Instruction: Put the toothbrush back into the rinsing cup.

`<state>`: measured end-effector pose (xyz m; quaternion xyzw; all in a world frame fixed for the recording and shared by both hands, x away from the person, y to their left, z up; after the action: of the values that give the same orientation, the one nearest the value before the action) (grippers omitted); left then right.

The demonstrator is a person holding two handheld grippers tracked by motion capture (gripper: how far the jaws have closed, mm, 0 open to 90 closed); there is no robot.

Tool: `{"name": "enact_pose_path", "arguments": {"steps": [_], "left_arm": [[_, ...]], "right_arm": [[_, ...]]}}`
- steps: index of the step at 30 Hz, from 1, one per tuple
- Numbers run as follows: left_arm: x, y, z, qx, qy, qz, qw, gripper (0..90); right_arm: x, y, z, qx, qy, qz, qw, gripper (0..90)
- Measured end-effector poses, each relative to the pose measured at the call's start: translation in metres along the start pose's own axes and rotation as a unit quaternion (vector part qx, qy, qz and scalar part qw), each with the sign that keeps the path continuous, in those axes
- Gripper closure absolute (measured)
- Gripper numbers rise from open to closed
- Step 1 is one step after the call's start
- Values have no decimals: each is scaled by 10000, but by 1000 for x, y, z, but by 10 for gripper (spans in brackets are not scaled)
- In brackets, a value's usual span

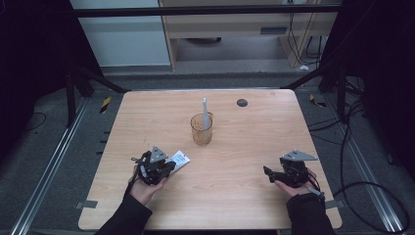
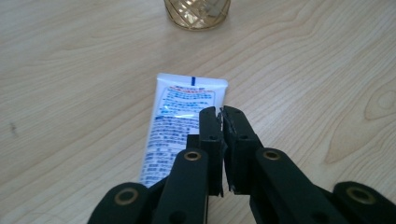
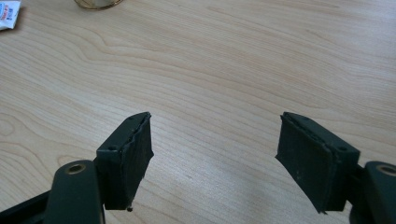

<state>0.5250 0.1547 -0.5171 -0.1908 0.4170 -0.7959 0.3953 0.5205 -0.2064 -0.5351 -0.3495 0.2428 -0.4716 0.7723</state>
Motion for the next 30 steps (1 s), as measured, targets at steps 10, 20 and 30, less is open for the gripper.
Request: {"name": "enact_pose_path", "arguments": {"steps": [10,20,30], "left_arm": [[-24,-19,3,72,-166,52,9998,775],[-35,-21,2,-130,-157,155,9997,622],[-35,-19,0,-410,1,132,9991,502]], "right_arm": [[2,-1,1,-1,6,-24,10000,261],[3,-1,0,-40,65,-19,10000,254],[4,-1,1,-31,54,-16,10000,253]]}}
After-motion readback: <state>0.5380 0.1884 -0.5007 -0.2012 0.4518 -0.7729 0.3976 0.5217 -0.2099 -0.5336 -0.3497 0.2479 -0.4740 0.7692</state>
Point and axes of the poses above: each handheld gripper's, and its own axes: y roughly forward along the jaws, z roughly out of its top, x roughly to its right, the point moved 10 cm from there along y, roughly forward along the jaws, and after that the axes turned 12 degrees about -x, right-handed, at the moved point
